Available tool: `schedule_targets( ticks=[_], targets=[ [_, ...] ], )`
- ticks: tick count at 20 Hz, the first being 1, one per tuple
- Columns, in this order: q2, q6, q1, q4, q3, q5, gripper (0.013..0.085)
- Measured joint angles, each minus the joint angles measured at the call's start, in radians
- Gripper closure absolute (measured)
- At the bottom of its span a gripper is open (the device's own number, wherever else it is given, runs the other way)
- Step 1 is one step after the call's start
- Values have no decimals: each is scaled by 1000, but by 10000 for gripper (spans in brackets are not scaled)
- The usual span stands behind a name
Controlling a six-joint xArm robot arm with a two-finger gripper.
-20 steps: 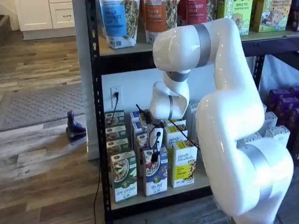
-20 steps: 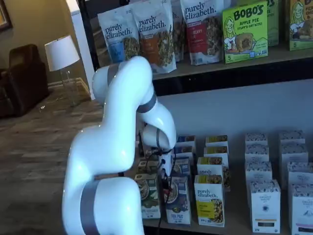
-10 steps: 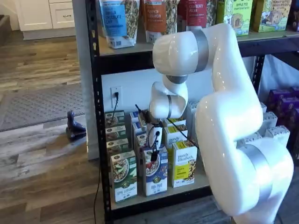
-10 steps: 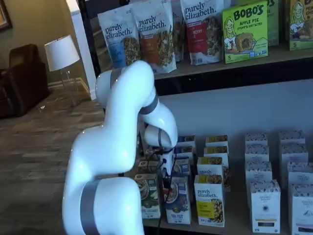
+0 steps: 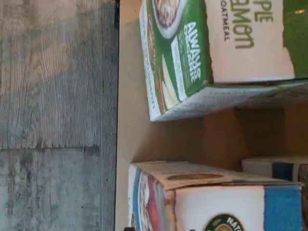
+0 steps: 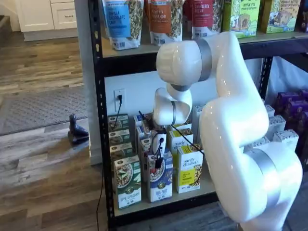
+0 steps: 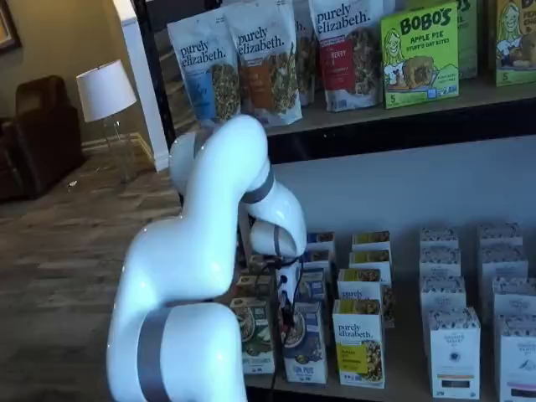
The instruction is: Pick up the blue and white box that is on the bottom shelf, the second box from the left
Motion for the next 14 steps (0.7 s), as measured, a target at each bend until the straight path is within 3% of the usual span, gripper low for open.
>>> schedule_targets(
  ticks=[14],
  targets=[
    [83,153,-3,-181,-95,60,130]
  ],
)
